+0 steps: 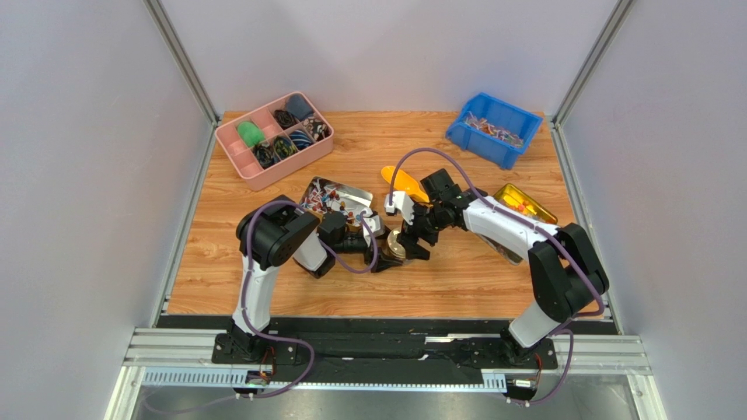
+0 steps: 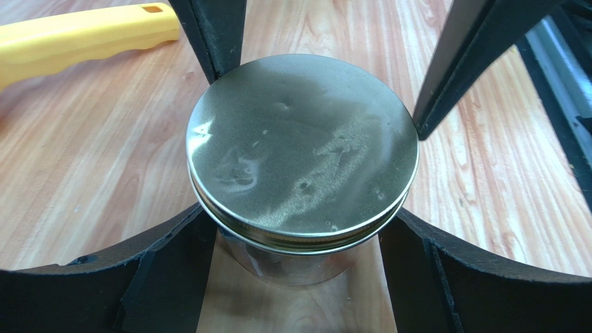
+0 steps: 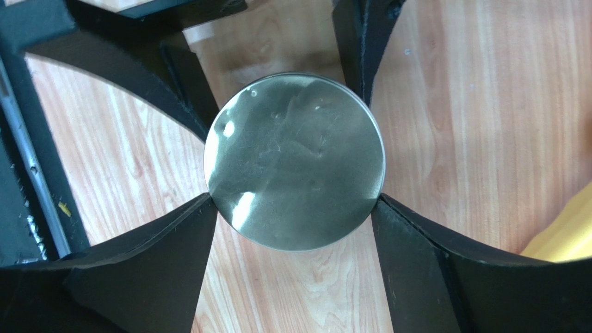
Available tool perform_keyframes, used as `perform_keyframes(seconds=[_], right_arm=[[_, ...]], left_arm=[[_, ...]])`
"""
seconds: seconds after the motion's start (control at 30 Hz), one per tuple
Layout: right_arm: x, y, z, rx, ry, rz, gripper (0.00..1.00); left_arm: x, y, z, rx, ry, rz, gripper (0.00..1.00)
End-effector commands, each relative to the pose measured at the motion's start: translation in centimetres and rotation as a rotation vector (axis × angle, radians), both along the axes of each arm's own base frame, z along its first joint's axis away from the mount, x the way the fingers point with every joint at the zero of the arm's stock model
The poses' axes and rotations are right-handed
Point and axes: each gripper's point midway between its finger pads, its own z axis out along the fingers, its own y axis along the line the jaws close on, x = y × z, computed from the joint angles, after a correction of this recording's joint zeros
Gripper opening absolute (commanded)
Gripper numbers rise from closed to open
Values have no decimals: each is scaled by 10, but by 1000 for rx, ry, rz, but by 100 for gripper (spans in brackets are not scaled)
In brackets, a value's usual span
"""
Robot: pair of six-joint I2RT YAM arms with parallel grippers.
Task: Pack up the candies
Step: Screw the bottle lid onto the packing bottle.
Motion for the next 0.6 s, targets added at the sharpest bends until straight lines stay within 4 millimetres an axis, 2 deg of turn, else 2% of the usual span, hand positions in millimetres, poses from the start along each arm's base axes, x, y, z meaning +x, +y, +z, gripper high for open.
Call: perform_keyframes(seconds=[0.0, 0.13, 0.23, 0.27, 0.3, 0.43, 0.57], right_arm=[[6, 13, 2, 16, -11, -41, 87], [6, 8, 14, 1, -32, -27, 94], [7, 4, 19, -12, -42, -25, 95], [9, 2, 23, -7, -52, -27, 96], [7, 2, 27, 2, -47, -23, 97], [11, -3, 41, 16, -68, -32, 98], [15, -12, 53, 10, -65, -38, 98]], left_arm=[[15, -7, 37, -83, -147, 38, 43], [10, -5, 31, -57, -135, 22, 62], [7, -2, 27, -32, -142, 18, 83], [7, -1, 28, -28, -145, 20, 95], [7, 1, 27, -21, -146, 21, 99], [3, 5, 26, -6, -149, 27, 99], [1, 10, 37, -2, -190, 38, 99]])
